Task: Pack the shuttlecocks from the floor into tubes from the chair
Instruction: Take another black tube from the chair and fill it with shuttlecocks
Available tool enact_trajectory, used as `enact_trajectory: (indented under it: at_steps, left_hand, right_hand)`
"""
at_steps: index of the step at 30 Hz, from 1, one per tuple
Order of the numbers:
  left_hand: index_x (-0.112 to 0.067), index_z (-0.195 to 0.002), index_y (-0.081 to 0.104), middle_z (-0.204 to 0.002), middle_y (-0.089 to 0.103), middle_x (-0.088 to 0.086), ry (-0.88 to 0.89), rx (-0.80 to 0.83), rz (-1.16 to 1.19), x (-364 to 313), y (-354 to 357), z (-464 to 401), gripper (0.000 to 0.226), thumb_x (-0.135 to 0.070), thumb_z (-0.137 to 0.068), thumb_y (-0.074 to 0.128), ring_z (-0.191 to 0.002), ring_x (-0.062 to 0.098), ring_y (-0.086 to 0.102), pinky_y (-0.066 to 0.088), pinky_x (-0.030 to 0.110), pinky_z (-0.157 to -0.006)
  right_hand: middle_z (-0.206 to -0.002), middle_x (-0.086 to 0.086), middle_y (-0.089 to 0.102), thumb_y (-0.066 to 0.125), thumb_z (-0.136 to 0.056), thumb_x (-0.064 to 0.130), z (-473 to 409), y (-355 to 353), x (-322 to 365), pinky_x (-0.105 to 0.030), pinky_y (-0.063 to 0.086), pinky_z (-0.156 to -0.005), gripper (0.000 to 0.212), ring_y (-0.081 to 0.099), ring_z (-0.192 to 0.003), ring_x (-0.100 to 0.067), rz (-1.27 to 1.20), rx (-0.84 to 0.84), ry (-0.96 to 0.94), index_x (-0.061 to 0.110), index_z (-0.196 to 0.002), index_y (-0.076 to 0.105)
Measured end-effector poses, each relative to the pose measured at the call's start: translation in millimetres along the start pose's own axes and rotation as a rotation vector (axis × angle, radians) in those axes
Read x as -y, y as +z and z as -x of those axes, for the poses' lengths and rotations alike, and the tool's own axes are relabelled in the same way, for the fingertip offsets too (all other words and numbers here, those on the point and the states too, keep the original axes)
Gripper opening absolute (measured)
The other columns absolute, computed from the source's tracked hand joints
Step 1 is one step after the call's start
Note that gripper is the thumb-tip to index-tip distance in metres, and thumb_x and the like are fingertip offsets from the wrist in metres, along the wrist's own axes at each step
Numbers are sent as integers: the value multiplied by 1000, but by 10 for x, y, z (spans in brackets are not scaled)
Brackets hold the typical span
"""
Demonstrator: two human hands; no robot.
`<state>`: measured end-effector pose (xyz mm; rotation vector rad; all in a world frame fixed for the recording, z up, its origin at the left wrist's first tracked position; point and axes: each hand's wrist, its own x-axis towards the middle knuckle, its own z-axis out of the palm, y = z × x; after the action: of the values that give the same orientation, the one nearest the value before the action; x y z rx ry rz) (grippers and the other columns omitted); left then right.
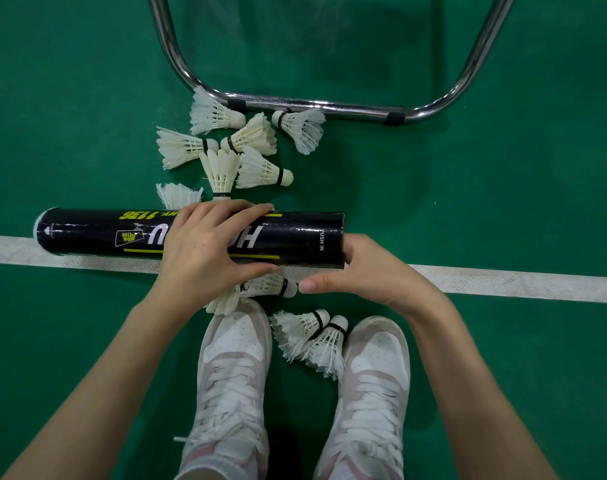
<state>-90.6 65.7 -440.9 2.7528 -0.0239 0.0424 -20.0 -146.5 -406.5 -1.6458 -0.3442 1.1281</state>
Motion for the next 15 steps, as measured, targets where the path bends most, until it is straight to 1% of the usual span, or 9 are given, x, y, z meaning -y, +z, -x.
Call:
enact_trajectory:
  at_steps: [2,3,6,8,10,12,13,15]
  left_hand:
    - [-29,-128,54,-118,60,0,0,3,6,2,-5,11,74,-70,-66,51,-108,20,50,34,38,-93]
    - [-29,-128,53,-118,60,0,1,4,10,6,-7,18,74,-70,-66,52,-108,20,50,34,39,-94]
    - [-30,-129,52,-118,60,-1,11,0,23,22,-9,35,73,-68,-66,53,-107,17,48,33,38,-94]
    - [-30,-129,52,-117,60,-2,24,1,25,28,-10,42,73,-68,-67,54,-107,16,48,33,36,-94]
    - [-30,-129,52,-117,60,-2,26,10,26,42,-13,45,73,-69,-67,53,-107,15,47,32,35,-94]
    - [-30,-129,52,-119,59,-3,7,22,25,68,-24,49,75,-71,-66,52,-109,15,46,29,34,-96]
    - [-30,-129,53,-120,59,-3,-7,28,22,81,-32,53,75,-72,-66,51,-110,15,46,28,33,-97]
    - [-30,-129,53,-121,59,-2,-27,39,11,102,-48,61,77,-73,-65,50,-111,16,46,28,34,-98]
  right_hand:
    - [-108,19,66,79,-61,28,8,19,-26,-11,41,-94,47,58,-107,5,-3,-23,3,37,-103,60]
    - [-111,18,65,79,-61,29,16,30,-37,-13,41,-96,49,58,-108,4,-12,-38,0,35,-105,59]
    - [-114,11,66,79,-66,18,55,54,-90,-13,41,-96,50,58,-109,1,-61,-98,-22,30,-111,59]
    - [-114,6,67,78,-68,15,96,63,-124,-17,42,-98,50,59,-110,-4,-64,-130,-39,26,-113,59]
    - [-108,6,68,78,-68,16,142,49,-160,-21,44,-97,42,61,-105,-6,-23,-176,-50,25,-106,61]
    - [-94,8,66,79,-68,15,185,19,-205,-23,47,-93,31,62,-94,-7,8,-249,-54,24,-92,61]
    - [-88,10,64,79,-68,14,201,7,-233,-23,48,-91,29,61,-89,-5,18,-285,-52,24,-88,60]
    - [-83,12,60,79,-69,12,229,1,-287,-22,48,-88,29,58,-84,-3,44,-324,-35,23,-84,57]
